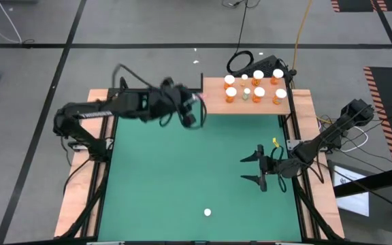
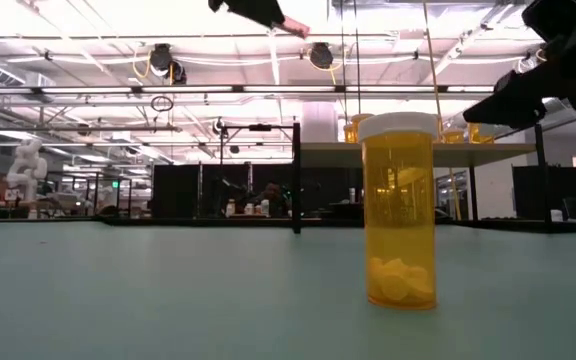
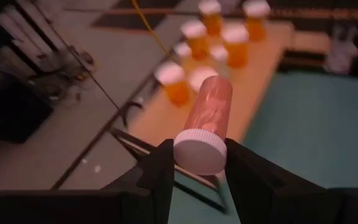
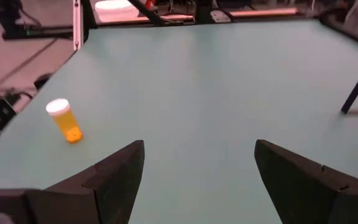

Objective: Pick and place medicine bottles onto shelf by color
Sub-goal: Put the pink pill bottle on the shelf

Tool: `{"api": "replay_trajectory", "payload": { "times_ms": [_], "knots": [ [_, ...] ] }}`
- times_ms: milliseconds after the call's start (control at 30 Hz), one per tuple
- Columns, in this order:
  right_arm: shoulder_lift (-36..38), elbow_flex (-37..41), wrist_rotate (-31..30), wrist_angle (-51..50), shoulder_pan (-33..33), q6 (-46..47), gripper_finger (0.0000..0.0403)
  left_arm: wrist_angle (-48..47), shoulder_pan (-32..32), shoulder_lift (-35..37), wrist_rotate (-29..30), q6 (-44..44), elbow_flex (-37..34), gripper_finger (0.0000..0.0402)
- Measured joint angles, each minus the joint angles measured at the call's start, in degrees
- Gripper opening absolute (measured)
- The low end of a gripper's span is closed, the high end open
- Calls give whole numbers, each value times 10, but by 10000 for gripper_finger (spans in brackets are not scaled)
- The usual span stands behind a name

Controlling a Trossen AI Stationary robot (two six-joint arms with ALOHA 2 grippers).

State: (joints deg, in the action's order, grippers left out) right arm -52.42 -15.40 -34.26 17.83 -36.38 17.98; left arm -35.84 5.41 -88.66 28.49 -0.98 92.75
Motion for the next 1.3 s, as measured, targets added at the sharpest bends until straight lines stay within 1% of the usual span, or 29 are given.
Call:
{"api": "replay_trajectory", "payload": {
  "times_ms": [100,200,300,367,433,533,600,833,1000,1300],
  "knots": [
    [0,0,0,13,5,-59,302,-28,31,-6,0,29,60,133],
    [3,0,-6,23,15,-119,302,-87,63,-30,-2,41,133,133],
    [5,0,-42,46,28,-184,302,-164,92,-68,-3,44,216,133],
    [5,0,-65,69,37,-229,302,-210,108,-102,-20,51,270,133],
    [5,0,-74,92,47,-270,302,-254,123,-139,-49,55,321,133],
    [5,0,-77,121,61,-321,302,-311,140,-194,-82,67,390,133],
    [5,0,-77,133,68,-339,302,-350,147,-225,-87,80,423,133],
    [5,0,-77,136,92,-356,302,-373,169,-268,-89,115,416,133],
    [5,0,-76,137,108,-363,302,-338,182,-271,-89,140,417,133],
    [5,0,-76,138,133,-383,302,-334,192,-273,-94,172,417,133]
  ]
}}
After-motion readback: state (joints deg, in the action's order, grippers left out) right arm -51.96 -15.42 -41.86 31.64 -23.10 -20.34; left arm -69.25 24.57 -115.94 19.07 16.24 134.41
